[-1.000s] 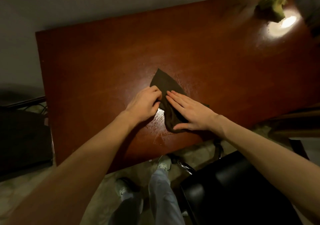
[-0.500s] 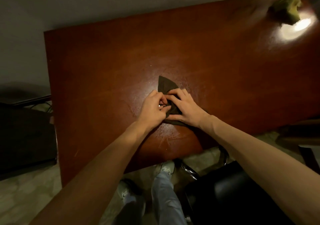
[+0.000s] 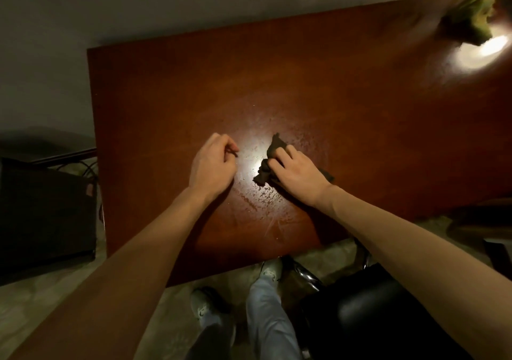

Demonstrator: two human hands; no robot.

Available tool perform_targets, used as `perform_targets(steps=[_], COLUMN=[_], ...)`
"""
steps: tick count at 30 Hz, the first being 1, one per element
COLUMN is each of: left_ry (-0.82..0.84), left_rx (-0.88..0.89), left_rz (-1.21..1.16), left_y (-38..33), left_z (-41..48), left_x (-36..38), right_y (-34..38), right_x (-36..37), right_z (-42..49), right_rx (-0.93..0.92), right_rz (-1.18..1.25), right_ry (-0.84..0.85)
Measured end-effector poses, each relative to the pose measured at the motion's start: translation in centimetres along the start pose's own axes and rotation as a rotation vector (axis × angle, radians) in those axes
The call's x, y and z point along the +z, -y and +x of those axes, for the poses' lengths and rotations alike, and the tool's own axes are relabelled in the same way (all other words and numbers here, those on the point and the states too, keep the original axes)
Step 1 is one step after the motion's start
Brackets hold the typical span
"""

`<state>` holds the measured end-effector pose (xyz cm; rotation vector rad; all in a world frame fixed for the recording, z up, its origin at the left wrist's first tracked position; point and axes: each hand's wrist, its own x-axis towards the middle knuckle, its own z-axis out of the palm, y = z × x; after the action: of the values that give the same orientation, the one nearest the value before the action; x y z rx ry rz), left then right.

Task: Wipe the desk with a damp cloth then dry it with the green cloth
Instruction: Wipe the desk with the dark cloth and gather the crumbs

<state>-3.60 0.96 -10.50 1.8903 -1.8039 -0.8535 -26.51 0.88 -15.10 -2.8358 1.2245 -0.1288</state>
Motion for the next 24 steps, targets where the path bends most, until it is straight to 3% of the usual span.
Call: perform_targets(steps=[8,11,17,21,24], left_ry=[-0.032,0.008,0.072,0.044,0.015], left_rx=[-0.063,-0.059,-0.083,-0.117,-0.134], left_rz=[0.028,0.040,0.003,-0.023,-0.018], left_y=[0.8,0.8,2.0,2.1,1.8], left_z=[0.0,0.2,0.4,0.4,0.2], left_x=[0.0,0.1,-0.5,-0.3,0.2], right_y=[1.3,1.4,-1.6,-5.7,-6.8], right_x=[-0.8,-1.1,-5.5,-7.1,-6.4], right_z=[0.0,0.1,1.2,1.3,0.7], right_rx=[0.046,0.279,0.956,1.257,1.324], right_rz=[0.151,0.366,0.946,1.522,1.427], right_ry=[0.064,0.079,-0.296,-0.365,-0.377])
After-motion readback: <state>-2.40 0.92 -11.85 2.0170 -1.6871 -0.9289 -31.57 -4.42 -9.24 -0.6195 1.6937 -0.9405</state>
